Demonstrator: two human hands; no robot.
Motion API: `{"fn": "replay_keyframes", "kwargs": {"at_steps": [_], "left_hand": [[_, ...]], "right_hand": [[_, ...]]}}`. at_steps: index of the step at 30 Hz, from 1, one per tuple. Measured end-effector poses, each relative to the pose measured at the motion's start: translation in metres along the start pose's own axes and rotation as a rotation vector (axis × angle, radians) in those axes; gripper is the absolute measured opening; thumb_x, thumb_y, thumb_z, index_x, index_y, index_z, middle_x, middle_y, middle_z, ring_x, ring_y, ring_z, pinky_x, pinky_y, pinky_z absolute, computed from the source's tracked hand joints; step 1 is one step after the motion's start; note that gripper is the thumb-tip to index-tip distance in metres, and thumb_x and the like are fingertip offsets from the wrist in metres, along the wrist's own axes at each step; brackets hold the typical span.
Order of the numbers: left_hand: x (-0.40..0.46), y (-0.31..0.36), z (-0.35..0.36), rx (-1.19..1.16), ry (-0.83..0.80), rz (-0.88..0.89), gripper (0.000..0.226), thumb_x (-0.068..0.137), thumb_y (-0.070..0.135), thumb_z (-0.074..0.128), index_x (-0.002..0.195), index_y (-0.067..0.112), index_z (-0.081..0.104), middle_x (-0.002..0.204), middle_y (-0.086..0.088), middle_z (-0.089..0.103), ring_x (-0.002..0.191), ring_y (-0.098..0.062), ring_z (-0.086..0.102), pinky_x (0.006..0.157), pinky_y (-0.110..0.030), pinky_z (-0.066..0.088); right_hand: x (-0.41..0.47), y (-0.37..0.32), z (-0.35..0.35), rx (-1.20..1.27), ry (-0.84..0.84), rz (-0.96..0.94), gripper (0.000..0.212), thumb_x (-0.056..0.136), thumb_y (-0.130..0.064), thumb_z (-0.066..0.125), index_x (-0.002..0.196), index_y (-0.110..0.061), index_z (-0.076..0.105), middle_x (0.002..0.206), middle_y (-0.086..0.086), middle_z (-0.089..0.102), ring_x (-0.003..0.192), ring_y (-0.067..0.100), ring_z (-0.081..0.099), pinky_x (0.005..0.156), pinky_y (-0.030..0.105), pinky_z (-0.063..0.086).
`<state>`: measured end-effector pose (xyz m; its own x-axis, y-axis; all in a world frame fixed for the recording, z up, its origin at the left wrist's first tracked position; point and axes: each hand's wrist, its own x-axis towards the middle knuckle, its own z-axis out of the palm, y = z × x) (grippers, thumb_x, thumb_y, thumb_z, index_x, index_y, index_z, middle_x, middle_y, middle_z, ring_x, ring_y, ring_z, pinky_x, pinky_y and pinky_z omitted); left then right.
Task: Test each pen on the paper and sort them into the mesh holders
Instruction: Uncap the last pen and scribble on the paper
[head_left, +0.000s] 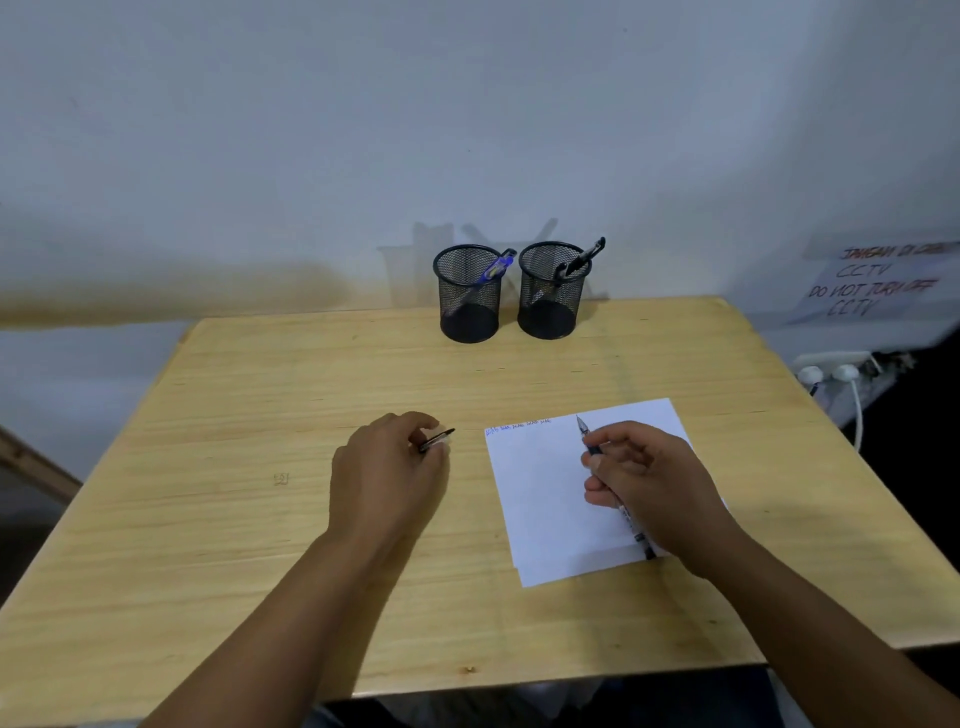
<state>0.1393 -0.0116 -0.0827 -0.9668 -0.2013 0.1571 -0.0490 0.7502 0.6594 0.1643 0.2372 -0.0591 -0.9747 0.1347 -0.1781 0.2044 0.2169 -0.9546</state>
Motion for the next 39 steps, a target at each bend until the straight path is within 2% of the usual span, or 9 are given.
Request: {"fn": "replay_keyframes", "kwargs": {"at_steps": [4, 10, 13, 19, 23, 28, 31, 34, 39], "left_hand": [[-0.001, -0.003, 0.002, 0.029, -0.01, 0.046, 0.034, 0.082, 0.037, 0.062, 0.116, 0.038, 0.06, 0.096, 0.018, 0.064, 0.095, -0.011, 0.057, 0.088, -0.041, 0.048], [-0.031, 0.001, 0.008, 0.025, -0.003, 0.274, 0.041, 0.082, 0.037, 0.065, 0.123, 0.033, 0.059, 0.11, 0.016, 0.058, 0.1, -0.012, 0.051, 0.085, -0.033, 0.046], [-0.042, 0.002, 0.015, 0.075, -0.13, 0.377, 0.047, 0.082, 0.047, 0.064, 0.126, 0.035, 0.058, 0.115, 0.016, 0.056, 0.11, -0.013, 0.048, 0.089, -0.036, 0.045], [-0.031, 0.008, 0.018, 0.235, -0.255, 0.368, 0.063, 0.079, 0.066, 0.048, 0.135, 0.037, 0.048, 0.137, 0.018, 0.046, 0.134, -0.017, 0.034, 0.098, -0.041, 0.039], [-0.029, 0.006, 0.021, 0.308, -0.283, 0.382, 0.062, 0.08, 0.069, 0.045, 0.133, 0.038, 0.047, 0.142, 0.019, 0.042, 0.135, -0.02, 0.03, 0.097, -0.04, 0.035], [-0.029, 0.007, 0.023, 0.322, -0.278, 0.385, 0.062, 0.079, 0.069, 0.044, 0.132, 0.037, 0.048, 0.144, 0.017, 0.042, 0.132, -0.021, 0.031, 0.096, -0.041, 0.035], [-0.028, 0.008, 0.022, 0.33, -0.294, 0.388, 0.062, 0.079, 0.069, 0.043, 0.132, 0.037, 0.048, 0.147, 0.017, 0.038, 0.132, -0.021, 0.029, 0.096, -0.041, 0.035], [-0.027, 0.01, 0.021, 0.336, -0.296, 0.386, 0.062, 0.078, 0.068, 0.044, 0.13, 0.035, 0.051, 0.149, 0.017, 0.039, 0.13, -0.021, 0.032, 0.094, -0.042, 0.037], [-0.025, 0.009, 0.023, 0.355, -0.309, 0.37, 0.064, 0.077, 0.069, 0.044, 0.131, 0.036, 0.049, 0.15, 0.017, 0.039, 0.128, -0.022, 0.033, 0.092, -0.043, 0.039]], "right_hand": [[0.003, 0.002, -0.002, 0.018, 0.029, -0.004, 0.016, 0.09, -0.005, 0.065, 0.099, -0.013, 0.075, 0.085, 0.011, 0.075, 0.072, 0.02, 0.075, 0.074, 0.032, 0.062], [0.007, 0.004, -0.004, 0.206, -0.035, -0.074, 0.039, 0.086, 0.018, 0.056, 0.101, -0.013, 0.073, 0.093, 0.011, 0.077, 0.087, 0.022, 0.075, 0.077, 0.021, 0.058], [0.011, 0.005, -0.002, 0.168, 0.009, -0.1, 0.032, 0.081, 0.012, 0.07, 0.1, -0.014, 0.073, 0.085, 0.005, 0.077, 0.081, 0.016, 0.074, 0.08, 0.022, 0.058], [0.028, -0.002, 0.006, 0.075, 0.136, -0.166, 0.02, 0.096, -0.011, 0.057, 0.102, -0.024, 0.072, 0.082, -0.001, 0.072, 0.067, 0.008, 0.067, 0.068, 0.017, 0.057], [0.035, -0.003, 0.008, 0.024, 0.165, -0.188, 0.023, 0.096, -0.015, 0.058, 0.093, -0.034, 0.07, 0.085, -0.005, 0.072, 0.071, 0.005, 0.069, 0.067, 0.01, 0.051], [0.043, -0.003, 0.01, -0.04, 0.21, -0.153, 0.019, 0.091, -0.013, 0.061, 0.092, -0.027, 0.073, 0.073, -0.011, 0.074, 0.072, -0.004, 0.068, 0.068, 0.01, 0.049], [0.046, -0.006, 0.012, -0.087, 0.223, -0.181, 0.02, 0.085, -0.011, 0.066, 0.092, -0.029, 0.073, 0.089, -0.015, 0.073, 0.078, -0.011, 0.064, 0.063, 0.003, 0.046], [0.049, -0.005, 0.015, -0.13, 0.206, -0.205, 0.019, 0.083, -0.014, 0.071, 0.089, -0.032, 0.073, 0.097, -0.015, 0.072, 0.087, -0.007, 0.065, 0.071, 0.009, 0.048], [0.053, 0.001, 0.02, -0.122, 0.157, -0.233, 0.015, 0.088, -0.017, 0.069, 0.084, -0.03, 0.066, 0.078, -0.005, 0.074, 0.081, 0.009, 0.071, 0.078, 0.028, 0.055]]}}
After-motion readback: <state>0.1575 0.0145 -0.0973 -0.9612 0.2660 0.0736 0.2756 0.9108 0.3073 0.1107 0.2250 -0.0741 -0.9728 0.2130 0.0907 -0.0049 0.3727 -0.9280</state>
